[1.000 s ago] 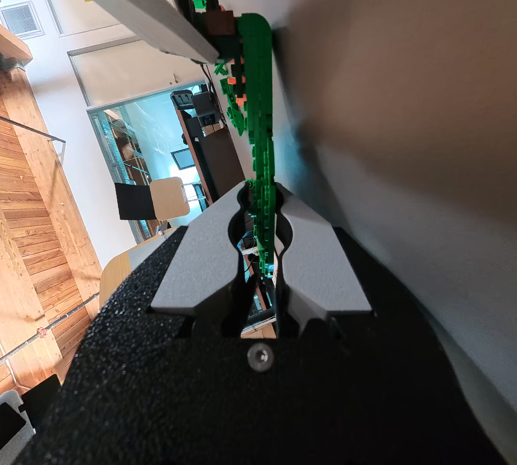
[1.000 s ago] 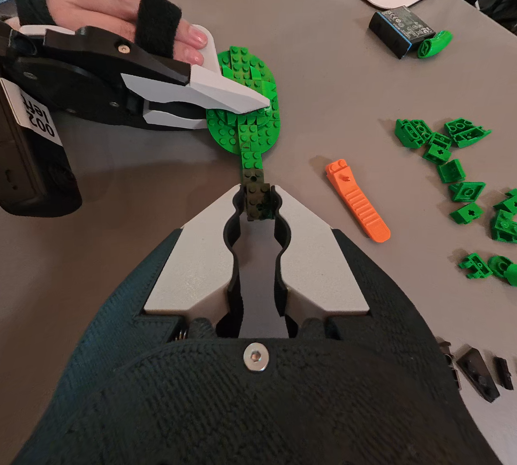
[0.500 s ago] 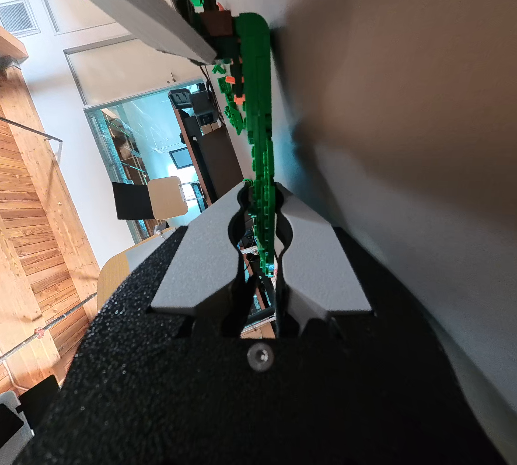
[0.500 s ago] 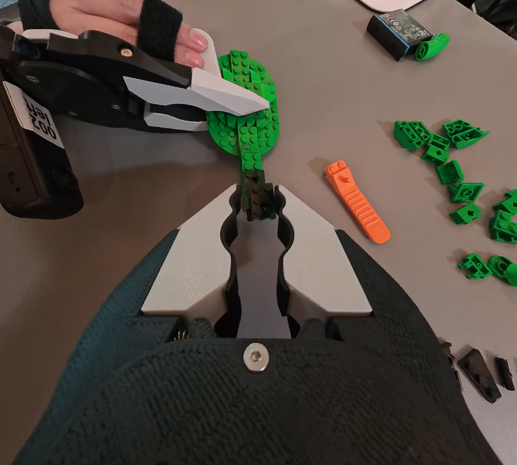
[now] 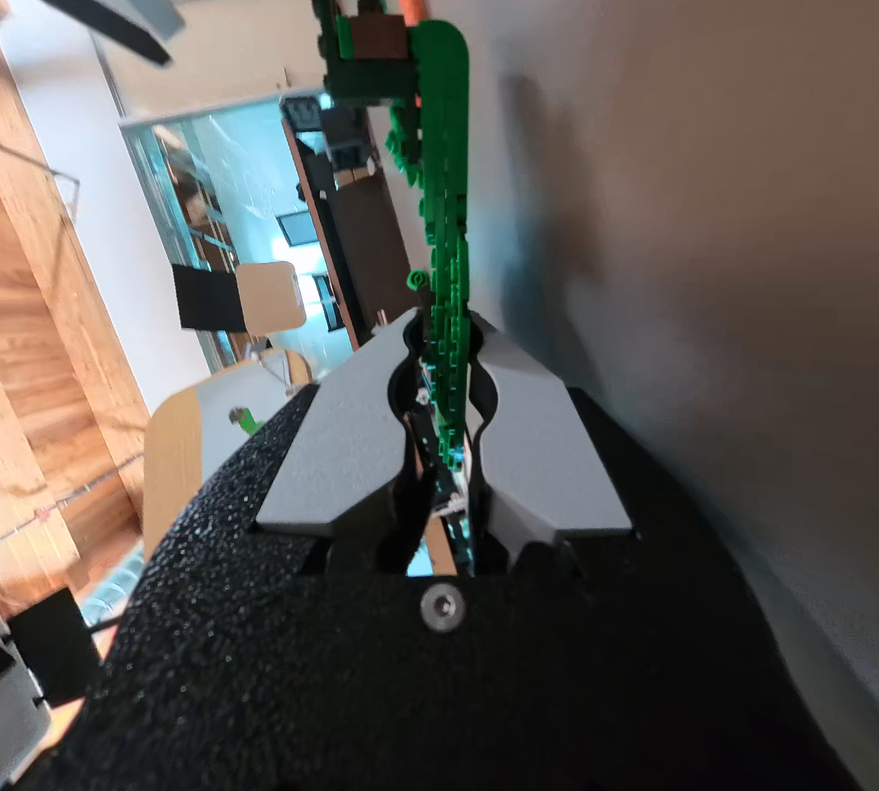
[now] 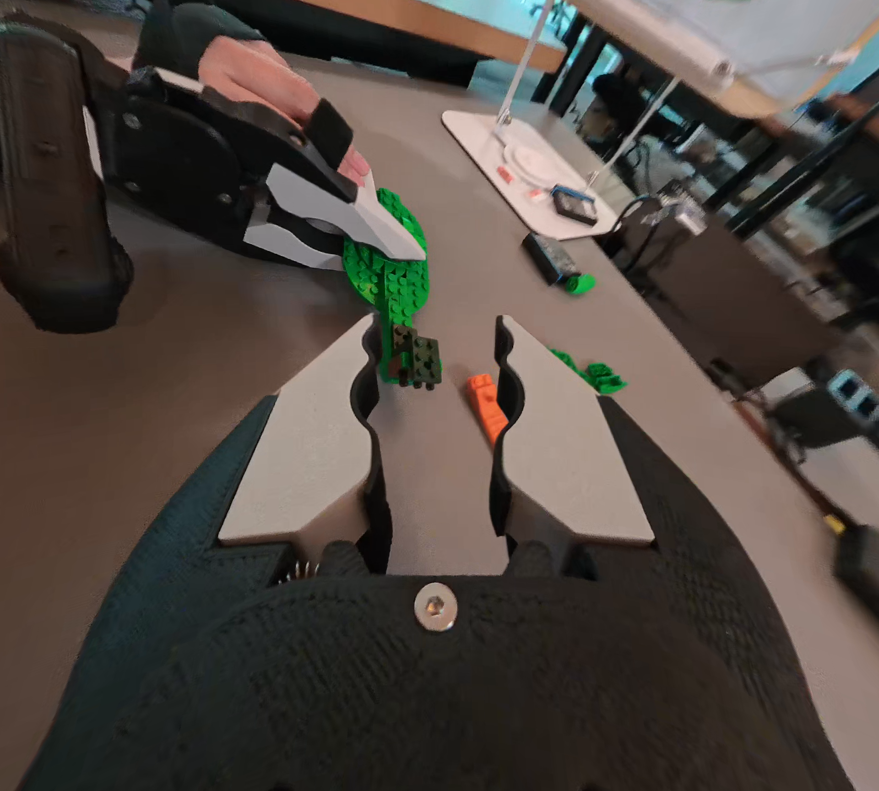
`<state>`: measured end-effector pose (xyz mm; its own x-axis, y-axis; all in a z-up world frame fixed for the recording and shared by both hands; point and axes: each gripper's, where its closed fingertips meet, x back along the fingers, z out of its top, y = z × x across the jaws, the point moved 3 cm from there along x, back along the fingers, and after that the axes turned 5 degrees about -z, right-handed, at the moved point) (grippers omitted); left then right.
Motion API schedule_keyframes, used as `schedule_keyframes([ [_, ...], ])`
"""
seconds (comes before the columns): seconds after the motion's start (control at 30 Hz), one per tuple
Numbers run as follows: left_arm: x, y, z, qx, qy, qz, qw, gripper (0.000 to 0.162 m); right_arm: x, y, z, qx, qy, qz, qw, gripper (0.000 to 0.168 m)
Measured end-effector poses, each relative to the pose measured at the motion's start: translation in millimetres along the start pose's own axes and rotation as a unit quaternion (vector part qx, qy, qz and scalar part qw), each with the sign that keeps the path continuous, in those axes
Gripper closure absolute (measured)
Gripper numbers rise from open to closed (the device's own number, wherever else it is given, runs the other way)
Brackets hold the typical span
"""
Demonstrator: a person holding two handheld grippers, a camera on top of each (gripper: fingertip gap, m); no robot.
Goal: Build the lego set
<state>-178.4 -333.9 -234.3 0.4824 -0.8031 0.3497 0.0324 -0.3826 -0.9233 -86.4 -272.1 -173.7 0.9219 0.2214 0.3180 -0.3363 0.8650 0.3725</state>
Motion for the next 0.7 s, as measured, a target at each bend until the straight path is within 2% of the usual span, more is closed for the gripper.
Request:
schedule_keyframes([
  [0.13,-1.0,-3.7,-10.6,0.033,-0.025,0.001,0.999,0.149,-5.1,-3.4,4.2,0.089,0.026,-0.053,0.994,0.114],
  [0.23,-1.2,-6.9,-19.6,0.052,-0.047,0.005,0.998,0.149,-11.6,-7.2,3.6,0.171,0.034,-0.103,0.979,0.112],
  [0.33,-0.9,-8.6,-24.4,0.068,-0.058,0.004,0.996,0.148,-20.4,-10.1,0.9,0.243,0.021,-0.142,0.959,0.106],
  [0.53,-0.9,-9.9,-31.3,0.091,-0.083,-0.006,0.992,0.149,-41.7,-19.0,-2.2,0.385,-0.003,-0.191,0.903,0.105],
  [0.6,-0.7,-11.1,-34.3,0.104,-0.092,-0.006,0.99,0.149,-49.3,-19.6,-5.6,0.406,-0.012,-0.199,0.892,0.106],
  [0.7,-0.6,-12.2,-38.9,0.118,-0.105,-0.006,0.987,0.149,-52.3,-13.8,-3.3,0.374,0.003,-0.203,0.905,0.102],
])
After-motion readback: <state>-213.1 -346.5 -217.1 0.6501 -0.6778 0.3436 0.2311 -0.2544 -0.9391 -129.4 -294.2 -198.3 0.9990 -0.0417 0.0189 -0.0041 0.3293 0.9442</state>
